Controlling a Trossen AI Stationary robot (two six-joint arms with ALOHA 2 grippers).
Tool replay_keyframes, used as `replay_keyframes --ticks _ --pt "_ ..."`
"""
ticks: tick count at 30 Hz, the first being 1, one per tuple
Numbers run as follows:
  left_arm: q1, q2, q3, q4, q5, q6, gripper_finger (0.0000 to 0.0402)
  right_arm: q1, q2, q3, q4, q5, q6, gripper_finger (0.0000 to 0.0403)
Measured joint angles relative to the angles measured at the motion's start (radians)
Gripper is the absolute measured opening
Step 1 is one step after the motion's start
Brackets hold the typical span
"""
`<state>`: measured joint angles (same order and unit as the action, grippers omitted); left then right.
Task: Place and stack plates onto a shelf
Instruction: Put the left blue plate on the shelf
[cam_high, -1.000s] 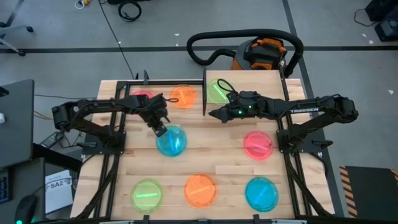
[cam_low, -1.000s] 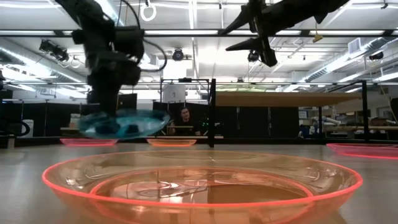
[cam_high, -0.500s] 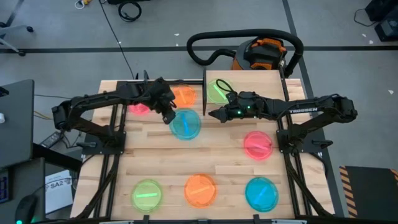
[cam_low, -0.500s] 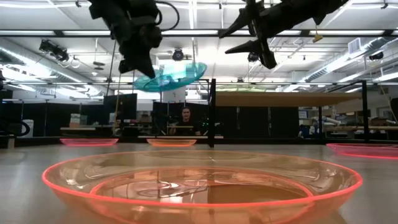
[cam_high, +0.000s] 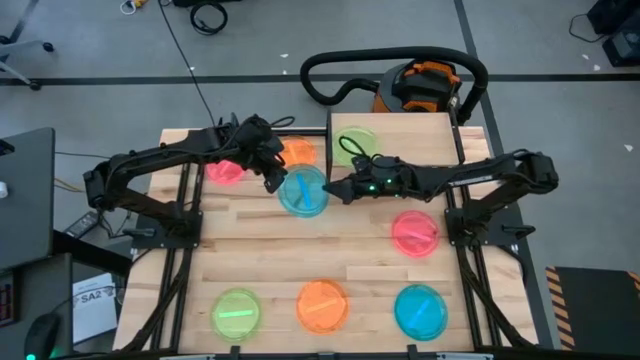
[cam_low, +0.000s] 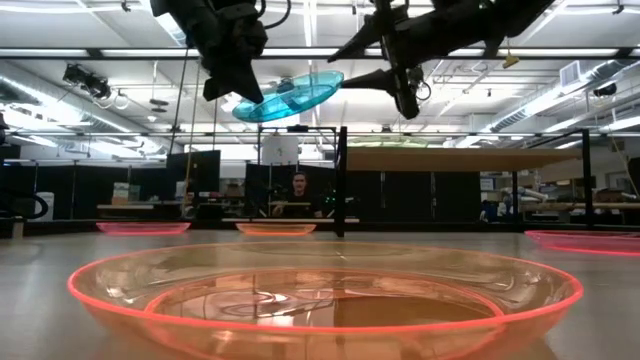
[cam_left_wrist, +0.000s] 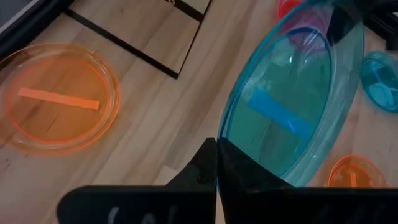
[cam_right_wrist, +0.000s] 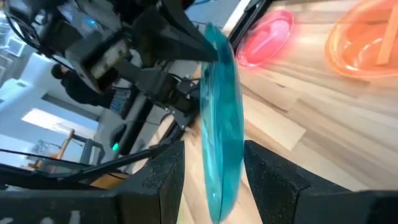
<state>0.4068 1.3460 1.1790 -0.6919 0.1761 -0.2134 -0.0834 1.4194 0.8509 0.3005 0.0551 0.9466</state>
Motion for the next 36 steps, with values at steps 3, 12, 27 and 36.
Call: replay_keyframes --ticks 3,12,27,36 --pt "0.000 0.000 0.000 0.000 0.000 0.001 0.0002 0.006 0.036 0.000 0.029 -0.003 0.001 0.0171" --pt "0.000 0.000 0.000 0.000 0.000 0.000 0.0002 0.006 0.067 0.000 0.043 -0.003 0.027 0.0135" --pt "-0.001 0.000 0.000 0.003 0.002 -0.001 0.0008 0.006 0.030 0.000 0.044 -0.004 0.021 0.0072" --pt "-0.001 0.000 0.000 0.009 0.001 -0.004 0.0010 0.006 0.030 0.000 0.042 -0.004 0.020 0.0071"
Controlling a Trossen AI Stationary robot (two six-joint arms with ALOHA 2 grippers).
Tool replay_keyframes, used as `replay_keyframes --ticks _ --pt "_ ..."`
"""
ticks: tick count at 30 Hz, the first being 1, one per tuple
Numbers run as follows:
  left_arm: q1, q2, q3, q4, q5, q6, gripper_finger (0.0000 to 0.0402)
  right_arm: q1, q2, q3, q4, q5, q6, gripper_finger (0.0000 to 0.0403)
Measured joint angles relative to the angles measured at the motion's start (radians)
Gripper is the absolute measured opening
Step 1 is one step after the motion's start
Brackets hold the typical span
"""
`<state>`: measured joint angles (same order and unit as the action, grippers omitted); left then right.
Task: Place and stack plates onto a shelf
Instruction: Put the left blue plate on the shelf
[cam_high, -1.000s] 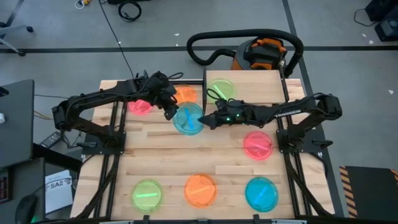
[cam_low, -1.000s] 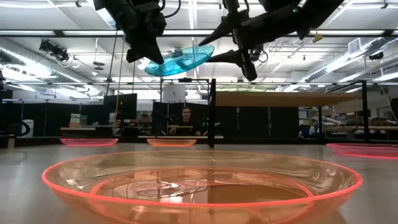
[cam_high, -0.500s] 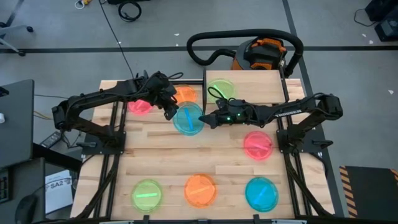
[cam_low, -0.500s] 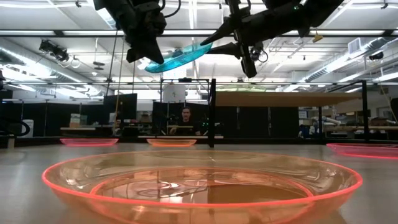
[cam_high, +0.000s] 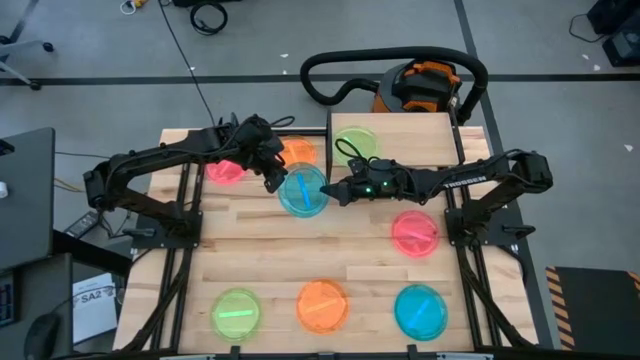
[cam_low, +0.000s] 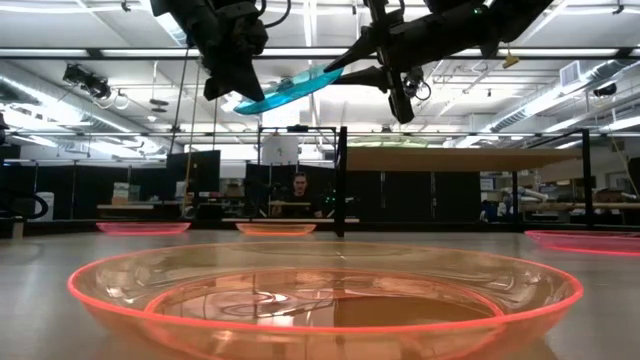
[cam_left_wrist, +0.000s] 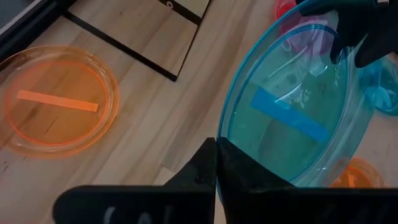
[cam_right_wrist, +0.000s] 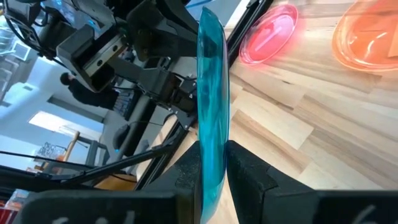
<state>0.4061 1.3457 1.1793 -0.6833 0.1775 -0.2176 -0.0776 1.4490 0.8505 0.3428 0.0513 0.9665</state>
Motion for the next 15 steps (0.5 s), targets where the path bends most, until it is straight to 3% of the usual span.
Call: replay_keyframes --ticks 15 --pt "0.000 0.000 0.000 0.052 0.019 0.005 0.0075 0.000 -0.001 0.000 0.001 0.000 0.000 0.0071"
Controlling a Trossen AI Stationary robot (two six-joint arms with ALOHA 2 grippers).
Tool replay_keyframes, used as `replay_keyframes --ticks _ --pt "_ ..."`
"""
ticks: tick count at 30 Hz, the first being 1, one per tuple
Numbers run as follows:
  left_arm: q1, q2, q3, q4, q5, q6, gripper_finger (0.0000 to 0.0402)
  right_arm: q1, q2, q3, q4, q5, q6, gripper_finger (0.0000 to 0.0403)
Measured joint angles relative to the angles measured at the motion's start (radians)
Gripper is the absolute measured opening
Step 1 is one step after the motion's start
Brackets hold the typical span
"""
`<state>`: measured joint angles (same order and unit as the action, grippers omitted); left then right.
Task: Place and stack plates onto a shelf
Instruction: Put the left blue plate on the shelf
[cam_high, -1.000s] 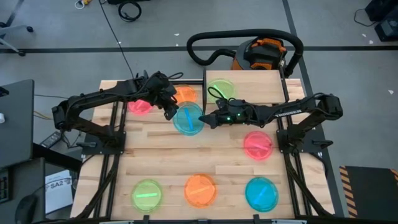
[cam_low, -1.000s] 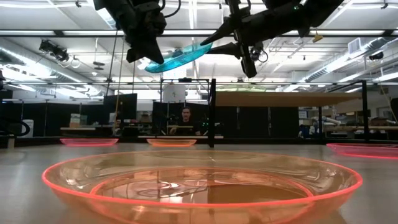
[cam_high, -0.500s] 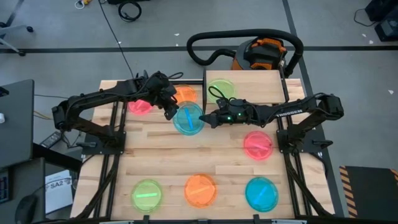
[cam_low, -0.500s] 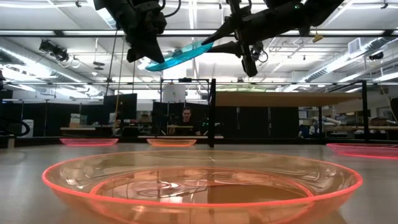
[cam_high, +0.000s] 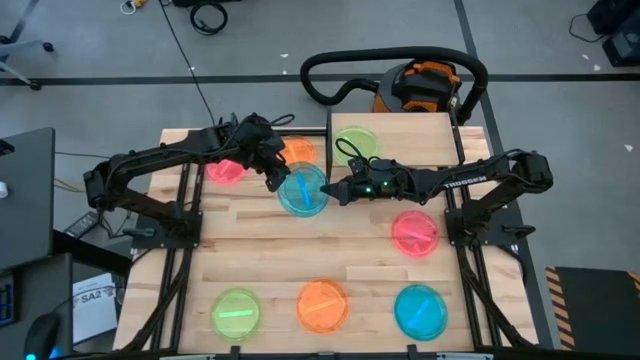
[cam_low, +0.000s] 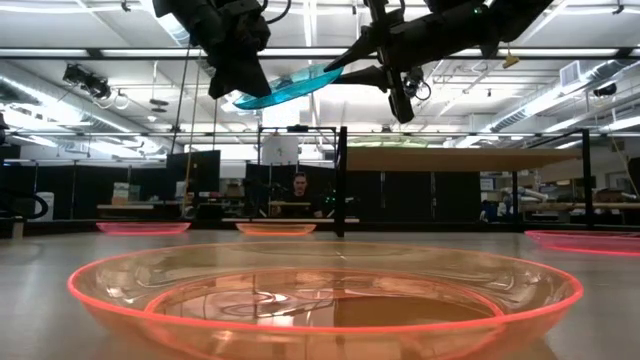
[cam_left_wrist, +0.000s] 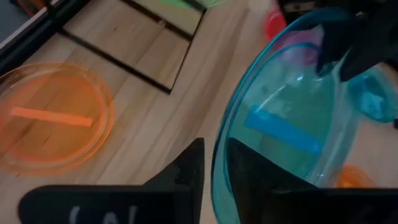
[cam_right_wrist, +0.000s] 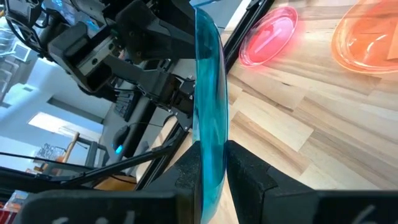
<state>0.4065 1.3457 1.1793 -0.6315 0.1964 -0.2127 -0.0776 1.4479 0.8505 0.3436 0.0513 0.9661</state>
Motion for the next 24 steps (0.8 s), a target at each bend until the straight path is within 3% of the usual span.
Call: replay_keyframes --ticks 9,24 --pt "0.000 0.000 0.000 0.043 0.062 0.000 0.0078 -0.006 0.000 0.000 0.000 -0.004 0.000 0.0071" --pt "0.032 -0.044 -0.001 0.037 0.063 0.000 0.0078 -0.069 0.000 0.000 0.000 -0.105 0.011 0.0071"
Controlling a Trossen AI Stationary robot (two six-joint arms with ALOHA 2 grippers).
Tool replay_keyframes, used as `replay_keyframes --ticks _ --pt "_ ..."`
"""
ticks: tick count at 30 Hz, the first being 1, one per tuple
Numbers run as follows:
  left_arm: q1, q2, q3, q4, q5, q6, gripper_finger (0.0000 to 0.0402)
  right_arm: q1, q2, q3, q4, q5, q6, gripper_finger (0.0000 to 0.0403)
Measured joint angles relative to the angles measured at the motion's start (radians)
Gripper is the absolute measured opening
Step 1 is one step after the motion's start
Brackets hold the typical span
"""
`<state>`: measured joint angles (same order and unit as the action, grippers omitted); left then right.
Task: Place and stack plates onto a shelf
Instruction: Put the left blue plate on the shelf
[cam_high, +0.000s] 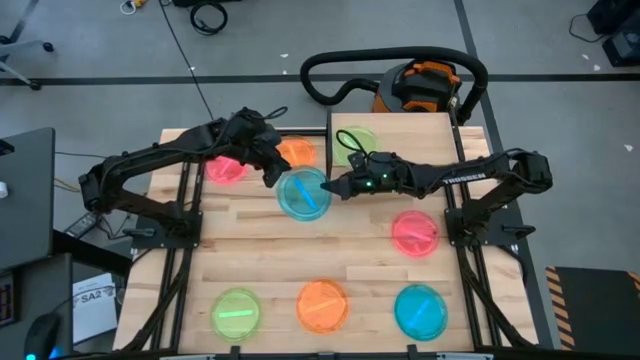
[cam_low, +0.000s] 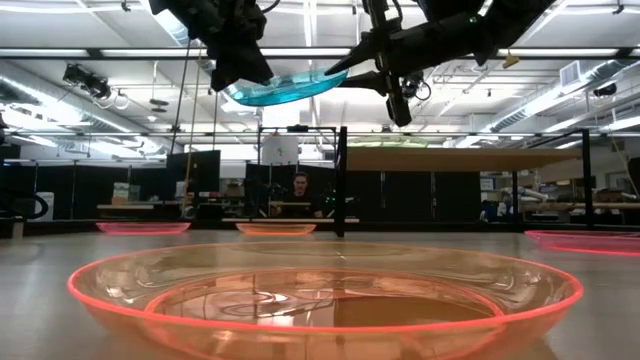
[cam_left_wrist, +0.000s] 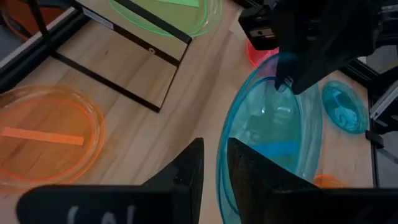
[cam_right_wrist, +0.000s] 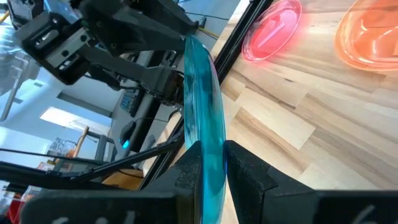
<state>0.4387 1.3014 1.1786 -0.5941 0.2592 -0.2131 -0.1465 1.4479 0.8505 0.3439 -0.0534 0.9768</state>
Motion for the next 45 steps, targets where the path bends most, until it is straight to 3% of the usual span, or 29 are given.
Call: replay_keyframes --ticks 15,26,34,45 --pt "0.054 -0.040 0.000 -0.009 0.000 0.027 0.0078 -0.054 0.000 0.000 0.011 -0.059 0.000 0.0032" --pt "0.104 -0.040 0.000 -0.050 0.000 0.051 0.0078 -0.116 -0.034 0.000 0.027 -0.189 0.026 0.0027" --pt "0.132 -0.040 0.000 -0.086 0.000 0.070 0.0078 -0.182 -0.166 0.000 -0.034 -0.211 0.025 0.0026" --pt "0.132 -0.039 0.000 -0.087 -0.004 0.103 0.0078 -0.334 -0.435 0.000 -0.324 -0.203 -0.012 0.0021"
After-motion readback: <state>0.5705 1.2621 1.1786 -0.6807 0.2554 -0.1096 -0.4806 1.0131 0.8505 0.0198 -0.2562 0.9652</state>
